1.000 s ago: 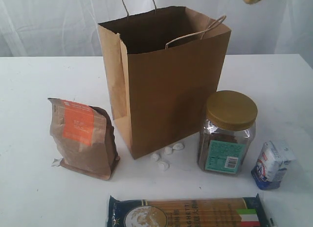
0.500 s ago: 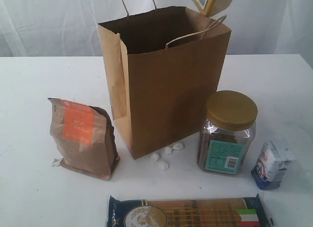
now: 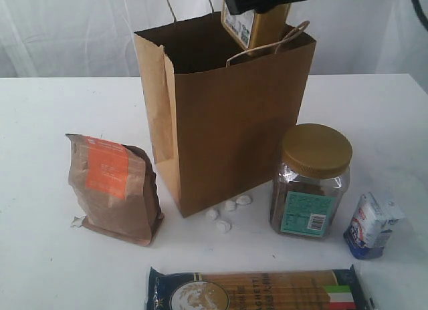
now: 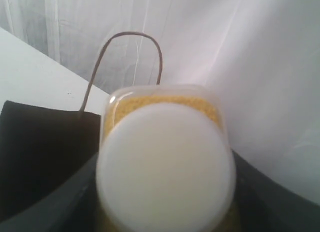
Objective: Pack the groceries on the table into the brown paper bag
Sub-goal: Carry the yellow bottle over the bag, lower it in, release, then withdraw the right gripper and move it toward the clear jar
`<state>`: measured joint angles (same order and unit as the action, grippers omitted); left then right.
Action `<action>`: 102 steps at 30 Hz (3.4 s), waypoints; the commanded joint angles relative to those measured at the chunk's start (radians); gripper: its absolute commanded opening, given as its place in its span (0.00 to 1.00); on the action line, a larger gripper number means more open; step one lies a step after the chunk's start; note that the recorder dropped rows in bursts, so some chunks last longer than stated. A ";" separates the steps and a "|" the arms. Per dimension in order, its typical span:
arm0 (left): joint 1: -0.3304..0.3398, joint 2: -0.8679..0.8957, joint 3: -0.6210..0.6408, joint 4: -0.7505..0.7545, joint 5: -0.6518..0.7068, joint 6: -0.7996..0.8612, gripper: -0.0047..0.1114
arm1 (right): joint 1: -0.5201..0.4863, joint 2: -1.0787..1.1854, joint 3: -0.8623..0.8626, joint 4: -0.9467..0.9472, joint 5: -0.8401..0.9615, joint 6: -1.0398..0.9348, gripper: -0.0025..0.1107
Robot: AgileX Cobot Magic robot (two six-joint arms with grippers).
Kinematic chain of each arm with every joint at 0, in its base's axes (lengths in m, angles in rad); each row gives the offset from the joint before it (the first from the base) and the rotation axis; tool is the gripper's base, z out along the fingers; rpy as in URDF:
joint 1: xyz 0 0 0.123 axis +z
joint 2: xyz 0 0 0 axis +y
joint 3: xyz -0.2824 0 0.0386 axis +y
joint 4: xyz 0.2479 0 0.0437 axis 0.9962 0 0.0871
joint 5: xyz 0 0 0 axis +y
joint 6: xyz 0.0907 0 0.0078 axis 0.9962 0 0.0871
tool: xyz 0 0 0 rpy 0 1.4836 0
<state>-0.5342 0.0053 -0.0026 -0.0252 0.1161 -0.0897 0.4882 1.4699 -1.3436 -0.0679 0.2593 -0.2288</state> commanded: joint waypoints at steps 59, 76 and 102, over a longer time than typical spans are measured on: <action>0.005 -0.005 0.003 -0.005 0.001 0.000 0.04 | 0.010 -0.007 -0.019 0.075 0.106 0.001 0.61; 0.005 -0.005 0.003 -0.005 0.001 0.000 0.04 | -0.051 -0.476 0.242 0.068 0.249 0.056 0.58; 0.005 -0.005 0.003 -0.005 0.001 0.000 0.04 | -0.061 -0.782 0.480 -0.007 0.685 0.324 0.72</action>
<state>-0.5342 0.0053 -0.0026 -0.0252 0.1161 -0.0897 0.4358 0.6884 -0.9335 -0.0936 0.8946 0.0397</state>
